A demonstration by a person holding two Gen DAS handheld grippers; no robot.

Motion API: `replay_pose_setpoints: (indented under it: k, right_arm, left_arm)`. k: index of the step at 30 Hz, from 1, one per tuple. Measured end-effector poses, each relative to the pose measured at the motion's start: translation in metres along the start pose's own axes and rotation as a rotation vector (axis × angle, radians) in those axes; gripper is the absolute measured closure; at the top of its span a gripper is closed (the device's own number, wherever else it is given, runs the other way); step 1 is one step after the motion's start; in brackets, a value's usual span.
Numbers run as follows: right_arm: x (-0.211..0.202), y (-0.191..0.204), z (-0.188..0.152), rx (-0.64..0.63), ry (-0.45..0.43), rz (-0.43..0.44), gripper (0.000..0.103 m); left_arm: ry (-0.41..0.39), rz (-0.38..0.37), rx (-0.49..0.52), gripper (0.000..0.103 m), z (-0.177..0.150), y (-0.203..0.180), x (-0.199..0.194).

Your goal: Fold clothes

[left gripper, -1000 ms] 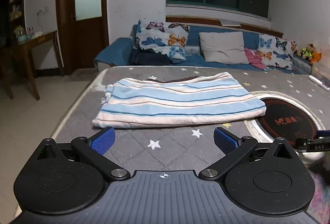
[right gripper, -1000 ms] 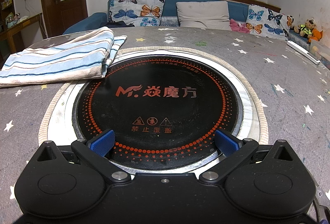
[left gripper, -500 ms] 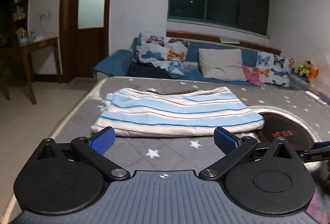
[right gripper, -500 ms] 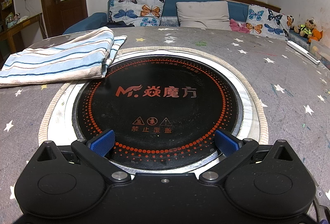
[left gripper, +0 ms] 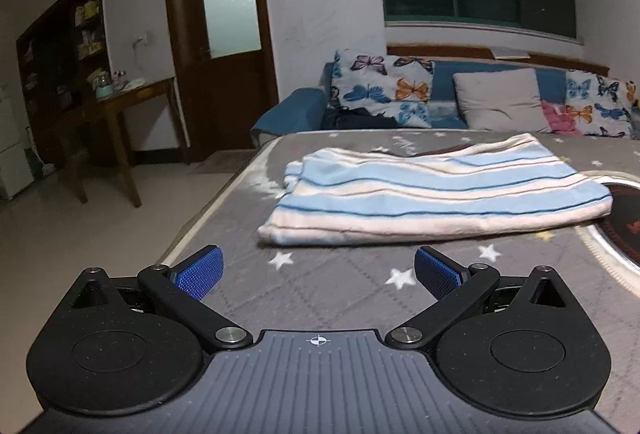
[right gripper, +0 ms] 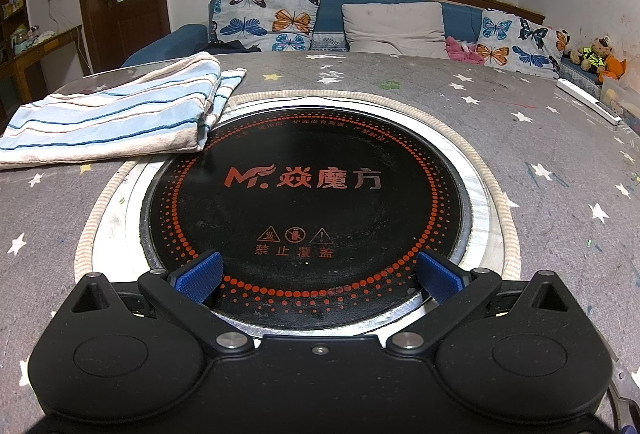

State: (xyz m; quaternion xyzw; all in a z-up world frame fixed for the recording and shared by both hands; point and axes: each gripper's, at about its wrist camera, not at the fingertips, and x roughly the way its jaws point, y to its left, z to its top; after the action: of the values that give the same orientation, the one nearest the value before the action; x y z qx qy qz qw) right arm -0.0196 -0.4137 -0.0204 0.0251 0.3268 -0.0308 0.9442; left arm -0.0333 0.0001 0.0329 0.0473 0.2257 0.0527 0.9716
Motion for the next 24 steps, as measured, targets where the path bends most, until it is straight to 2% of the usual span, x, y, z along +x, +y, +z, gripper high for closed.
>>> replay_pose_setpoints:
  k: [18,24]
  right_arm:
    - [0.0,-0.001,0.001,0.006,0.002,0.005,0.0]
    - [-0.007,-0.029,0.017,0.049,-0.041,-0.06,0.0]
  left_arm:
    - [0.053,0.038,-0.013,0.0,-0.019,0.012,0.015]
    - [0.049,0.058,-0.049,0.0,-0.014,0.026,0.016]
